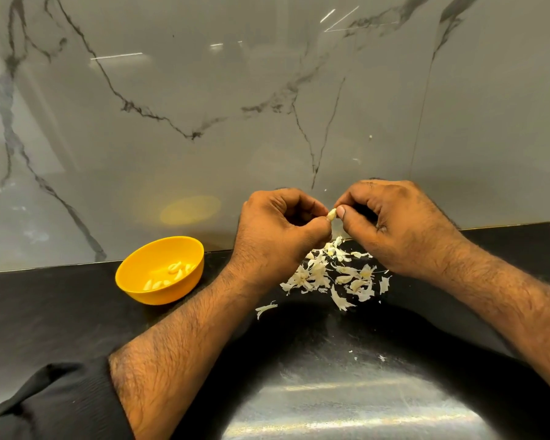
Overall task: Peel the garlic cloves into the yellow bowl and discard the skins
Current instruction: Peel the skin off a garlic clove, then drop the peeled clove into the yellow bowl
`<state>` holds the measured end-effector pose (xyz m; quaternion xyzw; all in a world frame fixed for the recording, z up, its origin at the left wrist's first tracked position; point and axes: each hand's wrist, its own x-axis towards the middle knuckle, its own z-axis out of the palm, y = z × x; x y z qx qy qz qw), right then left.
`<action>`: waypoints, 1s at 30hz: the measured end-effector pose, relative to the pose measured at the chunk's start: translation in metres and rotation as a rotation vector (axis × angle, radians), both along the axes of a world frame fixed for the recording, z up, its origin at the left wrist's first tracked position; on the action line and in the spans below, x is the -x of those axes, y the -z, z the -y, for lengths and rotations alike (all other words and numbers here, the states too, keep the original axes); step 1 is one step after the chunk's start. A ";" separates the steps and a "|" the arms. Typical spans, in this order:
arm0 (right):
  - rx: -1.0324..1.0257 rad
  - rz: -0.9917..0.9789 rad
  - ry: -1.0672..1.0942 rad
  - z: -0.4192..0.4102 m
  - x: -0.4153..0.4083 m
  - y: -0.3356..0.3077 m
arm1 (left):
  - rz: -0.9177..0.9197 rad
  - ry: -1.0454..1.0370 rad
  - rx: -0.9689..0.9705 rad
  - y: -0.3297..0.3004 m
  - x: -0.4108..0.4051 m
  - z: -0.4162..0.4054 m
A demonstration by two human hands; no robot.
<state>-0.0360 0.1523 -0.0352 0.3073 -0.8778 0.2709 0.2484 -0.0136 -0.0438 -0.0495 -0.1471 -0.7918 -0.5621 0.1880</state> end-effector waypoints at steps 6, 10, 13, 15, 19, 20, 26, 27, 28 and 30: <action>0.040 0.047 0.012 -0.002 0.002 -0.001 | 0.116 0.145 -0.210 -0.006 -0.002 0.003; 0.048 0.091 0.056 -0.006 0.005 0.000 | 0.155 0.178 -0.293 -0.006 0.000 0.006; -0.029 0.179 0.089 -0.009 0.008 -0.001 | 0.151 0.175 -0.298 -0.006 0.001 0.007; -0.106 0.239 0.075 -0.010 0.008 -0.001 | 0.133 0.165 -0.263 -0.006 0.001 0.008; -0.024 0.221 0.106 -0.010 0.008 -0.001 | 0.161 0.179 -0.303 -0.006 0.001 0.009; -0.003 0.214 0.123 -0.012 0.010 -0.001 | 0.184 0.186 -0.332 -0.007 0.001 0.009; -0.021 0.271 0.162 -0.014 0.009 -0.005 | 0.343 0.273 -0.520 -0.012 0.001 0.013; 0.009 0.261 0.179 -0.014 0.009 -0.007 | 0.371 0.286 -0.562 -0.014 0.002 0.014; 0.027 0.266 0.169 -0.016 0.010 -0.006 | 0.395 0.298 -0.596 -0.015 0.002 0.014; 0.002 0.352 0.122 -0.017 0.009 -0.007 | 0.419 0.310 -0.626 -0.017 0.003 0.015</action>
